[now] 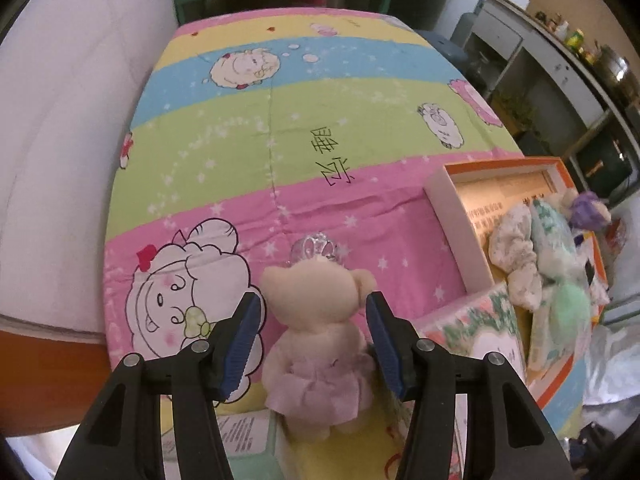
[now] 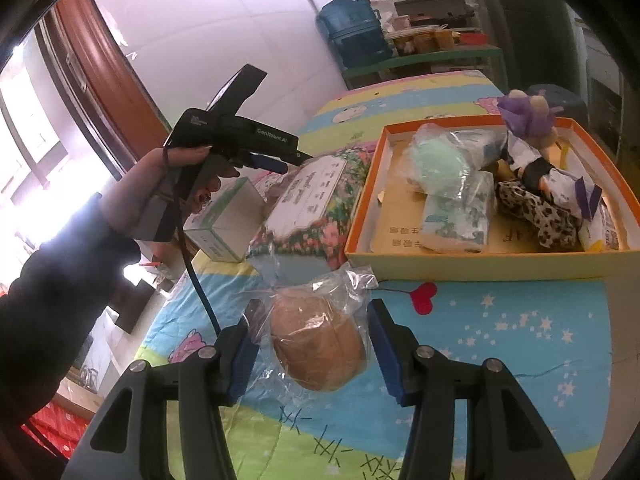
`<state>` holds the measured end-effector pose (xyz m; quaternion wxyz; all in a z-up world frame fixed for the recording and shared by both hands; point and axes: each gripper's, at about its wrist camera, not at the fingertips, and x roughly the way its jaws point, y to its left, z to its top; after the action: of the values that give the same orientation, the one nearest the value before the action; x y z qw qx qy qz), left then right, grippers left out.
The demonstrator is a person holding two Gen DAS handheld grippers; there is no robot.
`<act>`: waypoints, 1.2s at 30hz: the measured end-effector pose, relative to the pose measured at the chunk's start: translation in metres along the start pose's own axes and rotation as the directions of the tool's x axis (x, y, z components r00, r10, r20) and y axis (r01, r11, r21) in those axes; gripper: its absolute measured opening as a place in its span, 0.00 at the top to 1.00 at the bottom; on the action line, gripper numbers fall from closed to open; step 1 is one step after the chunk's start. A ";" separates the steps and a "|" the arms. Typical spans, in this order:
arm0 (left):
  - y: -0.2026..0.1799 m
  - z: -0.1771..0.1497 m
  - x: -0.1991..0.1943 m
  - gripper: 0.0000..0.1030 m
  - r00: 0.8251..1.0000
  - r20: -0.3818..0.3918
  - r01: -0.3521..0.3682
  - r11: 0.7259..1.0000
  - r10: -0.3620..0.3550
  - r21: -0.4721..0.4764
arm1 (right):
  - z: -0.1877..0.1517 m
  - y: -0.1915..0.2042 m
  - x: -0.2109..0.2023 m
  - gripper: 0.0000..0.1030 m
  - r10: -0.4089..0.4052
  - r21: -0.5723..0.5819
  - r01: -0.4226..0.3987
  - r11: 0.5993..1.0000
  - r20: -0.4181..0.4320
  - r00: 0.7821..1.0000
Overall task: Organize soft objects
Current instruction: 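Grasp the bagged orange ball with the right tool, then grasp the pink-dressed teddy bear with the left tool while the right tool holds the orange ball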
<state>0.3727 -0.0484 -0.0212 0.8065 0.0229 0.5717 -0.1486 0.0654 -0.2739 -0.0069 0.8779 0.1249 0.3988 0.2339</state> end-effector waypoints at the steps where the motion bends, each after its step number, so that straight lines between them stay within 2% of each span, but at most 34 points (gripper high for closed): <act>1: 0.000 0.000 0.003 0.45 1.000 -0.012 0.001 1.000 -0.001 -0.002 | 0.001 0.000 -0.001 0.48 0.002 0.005 -0.002 1.000 0.002 1.000; 6: -0.002 -0.001 0.017 0.45 0.999 -0.043 0.018 1.000 -0.018 -0.019 | -0.001 -0.002 -0.002 0.48 0.003 0.010 -0.003 1.000 0.009 1.000; 10: -0.001 -0.003 0.016 0.59 0.998 -0.015 0.053 0.998 -0.054 -0.022 | 0.001 -0.003 -0.002 0.48 -0.001 0.010 0.000 1.000 0.010 1.000; 16: -0.003 -0.011 -0.001 0.61 0.996 0.079 0.049 0.999 -0.048 -0.010 | 0.008 -0.002 -0.009 0.48 -0.014 0.006 0.014 1.000 0.042 0.999; 19: -0.003 -0.016 -0.018 0.61 0.988 0.151 0.038 0.999 -0.036 -0.014 | 0.013 0.001 -0.011 0.48 -0.025 -0.007 0.025 1.000 0.059 0.998; 22: -0.003 -0.026 -0.042 0.61 0.972 0.232 0.039 0.999 -0.031 -0.031 | 0.019 0.006 -0.012 0.48 -0.037 -0.024 0.039 0.999 0.074 0.997; 26: -0.012 -0.048 -0.081 0.61 0.936 0.351 0.025 0.999 -0.015 -0.022 | 0.026 0.013 -0.014 0.48 -0.049 -0.048 0.054 0.997 0.096 0.994; 32: -0.027 -0.080 -0.123 0.61 0.887 0.461 -0.004 1.000 0.009 -0.013 | 0.038 0.024 -0.015 0.49 -0.062 -0.072 0.072 0.995 0.129 0.990; 36: -0.039 -0.098 -0.143 0.61 0.865 0.501 -0.020 1.000 0.022 -0.010 | 0.046 0.030 -0.020 0.49 -0.070 -0.084 0.084 0.993 0.154 0.986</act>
<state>0.2292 -0.0350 0.0830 0.9288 -0.0122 0.3433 -0.1393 0.0798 -0.2597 0.0485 0.9187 0.0867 0.3248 0.2075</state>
